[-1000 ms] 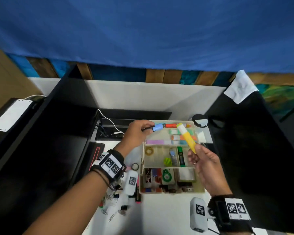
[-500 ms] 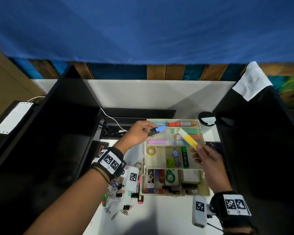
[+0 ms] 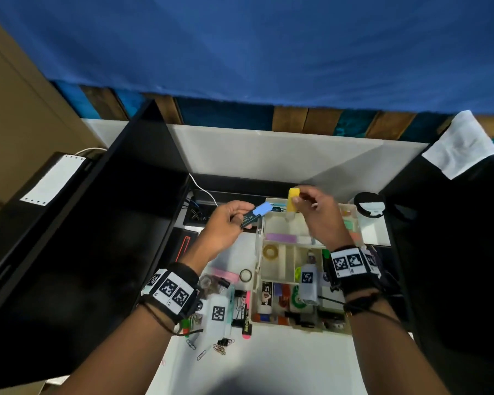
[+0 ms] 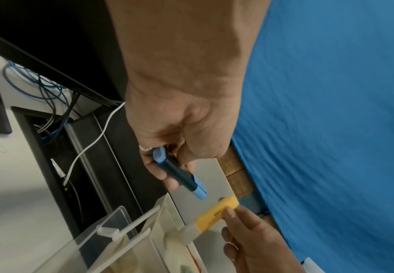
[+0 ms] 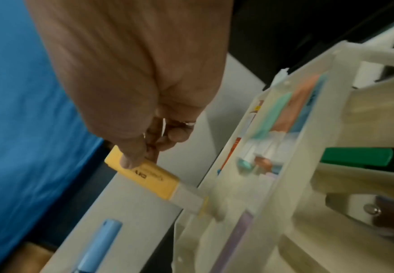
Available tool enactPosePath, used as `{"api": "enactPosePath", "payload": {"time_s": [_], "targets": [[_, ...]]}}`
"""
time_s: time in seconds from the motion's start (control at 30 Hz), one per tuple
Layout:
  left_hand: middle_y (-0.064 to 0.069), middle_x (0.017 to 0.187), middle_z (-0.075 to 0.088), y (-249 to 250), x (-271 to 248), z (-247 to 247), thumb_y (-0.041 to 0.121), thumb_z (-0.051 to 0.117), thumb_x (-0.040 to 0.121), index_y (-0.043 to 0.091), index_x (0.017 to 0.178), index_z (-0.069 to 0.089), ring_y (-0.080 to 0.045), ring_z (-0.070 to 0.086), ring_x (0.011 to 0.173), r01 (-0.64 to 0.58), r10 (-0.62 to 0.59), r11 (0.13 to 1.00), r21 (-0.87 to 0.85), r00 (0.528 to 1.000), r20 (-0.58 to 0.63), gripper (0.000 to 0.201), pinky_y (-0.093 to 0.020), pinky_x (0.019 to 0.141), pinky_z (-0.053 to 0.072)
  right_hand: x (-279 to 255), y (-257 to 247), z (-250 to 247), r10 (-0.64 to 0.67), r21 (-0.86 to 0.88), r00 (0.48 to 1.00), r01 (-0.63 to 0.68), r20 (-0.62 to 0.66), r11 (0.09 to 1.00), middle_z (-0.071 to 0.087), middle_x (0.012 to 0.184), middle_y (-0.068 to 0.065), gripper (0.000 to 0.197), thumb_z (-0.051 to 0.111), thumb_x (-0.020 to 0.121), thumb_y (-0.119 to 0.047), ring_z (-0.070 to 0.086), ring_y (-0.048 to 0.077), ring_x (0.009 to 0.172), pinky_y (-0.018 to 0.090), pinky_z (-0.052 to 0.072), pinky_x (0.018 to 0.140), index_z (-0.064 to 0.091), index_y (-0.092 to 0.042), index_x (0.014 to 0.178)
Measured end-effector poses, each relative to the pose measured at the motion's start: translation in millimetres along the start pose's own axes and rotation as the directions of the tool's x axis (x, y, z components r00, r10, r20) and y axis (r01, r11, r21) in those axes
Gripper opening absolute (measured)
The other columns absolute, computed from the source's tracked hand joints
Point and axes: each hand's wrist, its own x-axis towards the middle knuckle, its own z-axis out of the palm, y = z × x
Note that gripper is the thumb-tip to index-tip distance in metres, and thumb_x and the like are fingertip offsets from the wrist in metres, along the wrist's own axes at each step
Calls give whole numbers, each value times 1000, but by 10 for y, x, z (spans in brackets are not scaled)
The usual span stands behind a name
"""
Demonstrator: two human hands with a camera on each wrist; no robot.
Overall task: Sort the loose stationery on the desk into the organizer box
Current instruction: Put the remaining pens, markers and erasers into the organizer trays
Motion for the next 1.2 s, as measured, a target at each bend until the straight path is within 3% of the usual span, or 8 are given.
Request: {"api": "enactPosePath", "payload": {"time_s": [0.17,0.4,0.53,0.67,0.87,1.0,1.1,1.2], "targets": [[-1,112,75,-37,-106,-103,-1,46,106,23,117,68,-17,75,98,17,-17,999,-36,1000,-24,34,-30,89,57,116,31,259,-61,-454,949,204,311,867,60,108,6,25,53,106,-26,60,23,96,35,45,83,69,-19,125],[-1,113,74,-174,-238,-173,0,46,106,23,120,67,-18,74,100,40,-42,998,-45,998,-38,34,-33,92,57,180,180,343,34,-677,915,272,403,684,64,115,9,28,52,103,-16,61,31,105,47,54,90,73,-26,118],[0,114,74,-260,-264,-147,-1,49,104,26,118,67,-18,75,100,38,-44,995,-89,997,-65,35,-36,92,59,55,405,430,-57,-586,958,218,281,780,72,102,14,25,56,95,-2,64,34,97,43,54,87,76,-12,105],[-3,114,75,-280,-261,-113,-3,57,100,22,120,67,-19,75,102,51,-63,985,-163,996,-70,33,-34,85,59,-52,544,493,-102,-529,969,208,223,823,73,91,3,18,58,96,-7,63,24,91,45,53,89,73,-16,88],[-1,108,76,-194,-251,66,-1,71,93,20,116,71,-11,71,95,60,-74,965,-256,996,-45,31,-16,65,53,-247,292,462,-76,-272,995,89,60,958,71,102,-4,18,59,103,-29,65,13,95,37,56,85,73,-20,109],[0,103,75,-117,-274,252,-5,71,91,15,116,71,-11,72,96,13,-19,963,-269,1000,-20,32,-26,80,60,-445,-95,492,84,132,980,-109,183,985,75,91,-5,23,58,106,-29,71,2,82,21,57,73,74,-12,109],[-2,104,77,-102,-279,362,3,75,90,22,116,71,-19,73,103,-25,30,964,-263,999,14,33,-41,94,60,-545,-66,481,58,40,990,-63,128,997,76,90,-6,13,66,101,-27,71,5,80,18,54,70,75,-18,105],[10,105,76,-120,-274,423,18,77,91,34,115,70,-9,70,103,-125,129,991,-56,989,68,30,-34,92,58,-700,133,283,107,28,994,-107,9,994,72,83,-4,14,66,101,-29,66,8,73,21,51,66,72,-18,98]]}}
